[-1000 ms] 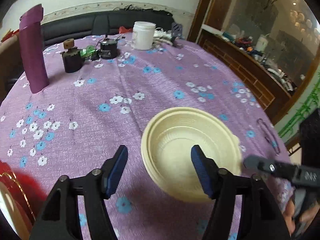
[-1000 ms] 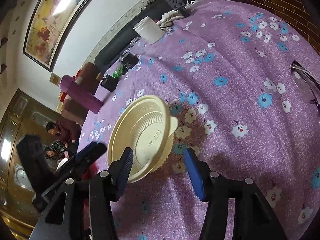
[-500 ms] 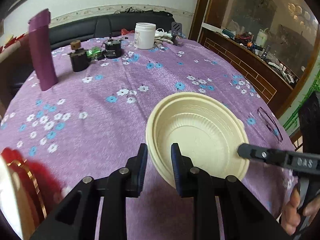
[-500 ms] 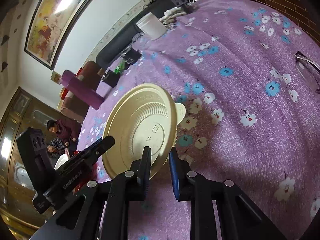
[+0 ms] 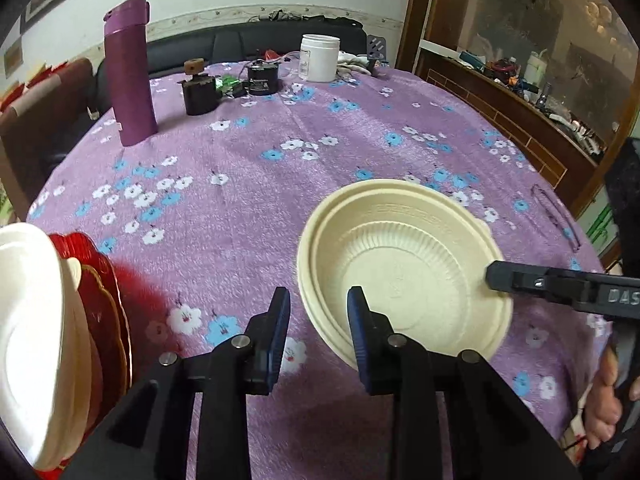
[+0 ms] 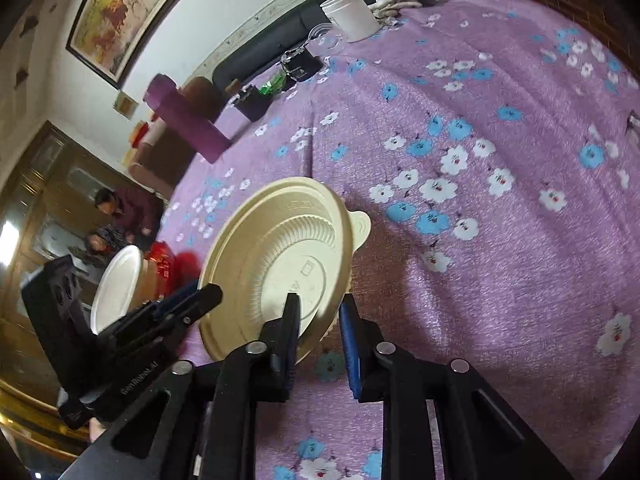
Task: Organize plates and bowls
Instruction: 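Carry the cream bowl with the left gripper over the bowl stack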
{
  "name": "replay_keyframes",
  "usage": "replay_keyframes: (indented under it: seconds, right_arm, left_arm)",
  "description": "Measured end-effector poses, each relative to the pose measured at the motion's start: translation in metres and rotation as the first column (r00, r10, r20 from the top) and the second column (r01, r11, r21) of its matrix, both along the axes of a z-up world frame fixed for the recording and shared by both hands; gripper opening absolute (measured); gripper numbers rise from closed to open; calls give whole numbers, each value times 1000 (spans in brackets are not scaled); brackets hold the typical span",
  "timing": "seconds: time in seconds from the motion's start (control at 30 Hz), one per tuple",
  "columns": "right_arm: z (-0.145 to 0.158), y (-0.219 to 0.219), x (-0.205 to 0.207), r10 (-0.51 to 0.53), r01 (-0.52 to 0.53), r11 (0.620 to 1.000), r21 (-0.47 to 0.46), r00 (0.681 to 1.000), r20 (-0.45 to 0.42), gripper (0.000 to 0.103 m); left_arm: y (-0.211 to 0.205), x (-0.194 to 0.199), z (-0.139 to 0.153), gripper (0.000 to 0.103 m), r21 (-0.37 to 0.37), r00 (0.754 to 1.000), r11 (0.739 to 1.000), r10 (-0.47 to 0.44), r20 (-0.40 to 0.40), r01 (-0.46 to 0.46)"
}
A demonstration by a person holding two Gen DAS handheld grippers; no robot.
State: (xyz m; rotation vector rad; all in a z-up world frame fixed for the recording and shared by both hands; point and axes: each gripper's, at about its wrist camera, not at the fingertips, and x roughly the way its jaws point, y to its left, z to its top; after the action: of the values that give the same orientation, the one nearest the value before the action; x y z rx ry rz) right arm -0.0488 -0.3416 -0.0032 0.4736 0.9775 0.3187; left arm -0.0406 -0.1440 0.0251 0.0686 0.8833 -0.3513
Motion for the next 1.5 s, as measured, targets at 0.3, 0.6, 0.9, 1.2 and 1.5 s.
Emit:
replay_keyframes:
  seconds: [0.3, 0.6, 0.9, 1.2, 1.5]
  right_arm:
    - [3, 3, -2, -21, 24, 998, -63, 999, 46, 23]
    - [7, 9, -3, -15, 18, 999, -42, 998, 59, 23]
    - [13, 22, -1, 1, 3, 999, -47, 998, 70, 23]
    - [11, 30, -1, 5, -1, 999, -54, 998, 62, 23]
    - [13, 36, -3, 12, -9, 998, -56, 998, 65, 23]
  left_arm:
    - [-10, -10, 7, 28, 42, 996, 999, -10, 90, 7]
    - [-1, -15, 14, 28, 61, 989, 998, 10, 144, -19]
    - [9, -21, 15, 28, 65, 983, 997, 35, 178, -47]
    - [14, -26, 16, 28, 68, 979, 996, 43, 200, -57]
    - [19, -30, 18, 28, 69, 976, 995, 51, 213, -67]
